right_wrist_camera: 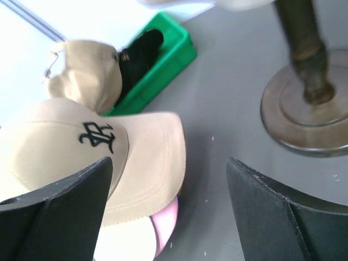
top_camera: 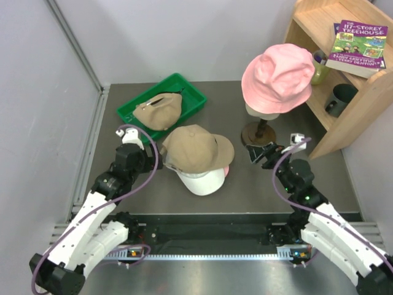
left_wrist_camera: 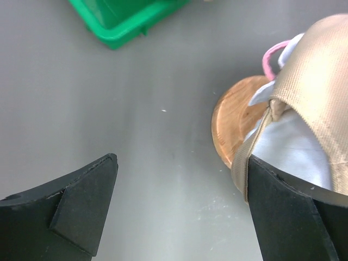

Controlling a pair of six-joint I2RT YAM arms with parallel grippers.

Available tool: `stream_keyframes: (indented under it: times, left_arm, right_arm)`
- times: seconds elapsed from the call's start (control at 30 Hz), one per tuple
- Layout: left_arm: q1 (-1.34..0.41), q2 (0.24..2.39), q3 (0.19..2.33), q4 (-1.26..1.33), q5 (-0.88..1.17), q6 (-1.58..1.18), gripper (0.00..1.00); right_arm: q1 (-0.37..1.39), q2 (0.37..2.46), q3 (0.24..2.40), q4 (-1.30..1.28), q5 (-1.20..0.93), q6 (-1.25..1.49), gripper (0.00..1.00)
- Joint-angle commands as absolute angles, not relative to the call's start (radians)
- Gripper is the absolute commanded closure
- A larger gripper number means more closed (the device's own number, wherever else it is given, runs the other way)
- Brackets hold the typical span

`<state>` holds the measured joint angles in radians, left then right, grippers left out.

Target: Stack the hats

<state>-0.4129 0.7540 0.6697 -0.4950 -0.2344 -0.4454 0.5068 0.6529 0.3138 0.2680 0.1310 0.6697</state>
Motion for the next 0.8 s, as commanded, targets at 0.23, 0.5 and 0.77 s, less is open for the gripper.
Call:
stream_keyframes:
  times: [0.23, 0.5, 0.77]
  left_arm:
    - [-0.408, 0.672, 0.813, -0.609, -0.230, -0.368, 0.01]
    - [-0.408, 0.753, 0.827, -0.510, -0.150, -0.403, 0.01]
    - [-0.407, 0.896, 1.061, -0.423, -0.293, -0.367, 0.01]
  right_arm:
    - [0.495, 0.301, 0.328, -0.147, 0.259, 0.609, 0.14]
    - [0.495, 0.313, 0.345, -0.143, 0.242, 0.606, 0.14]
    - [0.495, 0.376, 0.373, -0.106, 0.235, 0.586, 0.14]
